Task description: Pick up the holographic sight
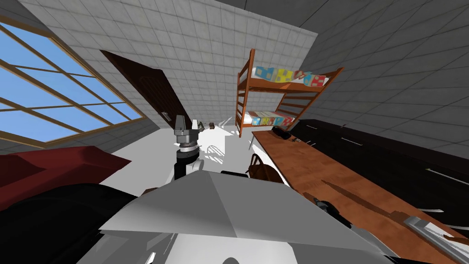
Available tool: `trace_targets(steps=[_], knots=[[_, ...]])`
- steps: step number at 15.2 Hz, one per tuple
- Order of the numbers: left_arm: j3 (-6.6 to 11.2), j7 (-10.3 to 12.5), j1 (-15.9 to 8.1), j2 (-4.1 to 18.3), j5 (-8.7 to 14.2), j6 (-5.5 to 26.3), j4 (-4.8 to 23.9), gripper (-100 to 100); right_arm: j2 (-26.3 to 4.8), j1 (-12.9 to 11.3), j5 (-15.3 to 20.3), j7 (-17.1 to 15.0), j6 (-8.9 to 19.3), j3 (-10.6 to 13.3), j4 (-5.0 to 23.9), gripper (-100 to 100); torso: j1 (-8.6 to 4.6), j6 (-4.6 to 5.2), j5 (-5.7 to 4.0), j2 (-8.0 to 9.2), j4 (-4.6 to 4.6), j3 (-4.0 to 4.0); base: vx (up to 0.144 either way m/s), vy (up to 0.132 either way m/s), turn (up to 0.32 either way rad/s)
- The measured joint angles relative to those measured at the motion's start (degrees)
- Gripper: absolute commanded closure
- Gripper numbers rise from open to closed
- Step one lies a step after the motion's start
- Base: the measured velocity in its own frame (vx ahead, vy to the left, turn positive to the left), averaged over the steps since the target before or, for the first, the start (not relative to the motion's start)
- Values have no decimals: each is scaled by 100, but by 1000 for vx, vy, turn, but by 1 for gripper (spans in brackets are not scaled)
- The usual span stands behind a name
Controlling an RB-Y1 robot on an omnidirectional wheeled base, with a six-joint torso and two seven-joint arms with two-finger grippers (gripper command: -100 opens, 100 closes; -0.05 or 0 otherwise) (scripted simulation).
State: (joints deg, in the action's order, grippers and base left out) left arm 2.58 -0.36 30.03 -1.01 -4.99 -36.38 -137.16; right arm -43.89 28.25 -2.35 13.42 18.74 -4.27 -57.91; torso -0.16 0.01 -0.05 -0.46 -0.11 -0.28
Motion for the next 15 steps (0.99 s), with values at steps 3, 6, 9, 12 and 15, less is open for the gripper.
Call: trace_targets(steps=[3,6,9,12,15], knots=[[0,0,-1,0,0,0,0,0,-47,41,-34,49,83,73,162,-100,10,-1,4,21,5,12,33,-2,32],[-1,0,-1,0,0,0,0,0,10,-51,45,48,30,61,321,-100,12,-1,3,39,9,23,-7,-1,24],[-1,0,-1,0,0,0,0,0,116,-209,191,31,-72,29,561,-100,12,-1,3,45,11,26,-11,-2,36],[0,0,-1,0,0,0,0,0,156,-272,246,24,-123,18,661,100,13,0,4,45,11,26,-1,0,12],[0,0,-1,0,0,0,0,0,158,-275,242,18,-125,15,659,100,12,0,5,43,7,24,0,0,-4]])
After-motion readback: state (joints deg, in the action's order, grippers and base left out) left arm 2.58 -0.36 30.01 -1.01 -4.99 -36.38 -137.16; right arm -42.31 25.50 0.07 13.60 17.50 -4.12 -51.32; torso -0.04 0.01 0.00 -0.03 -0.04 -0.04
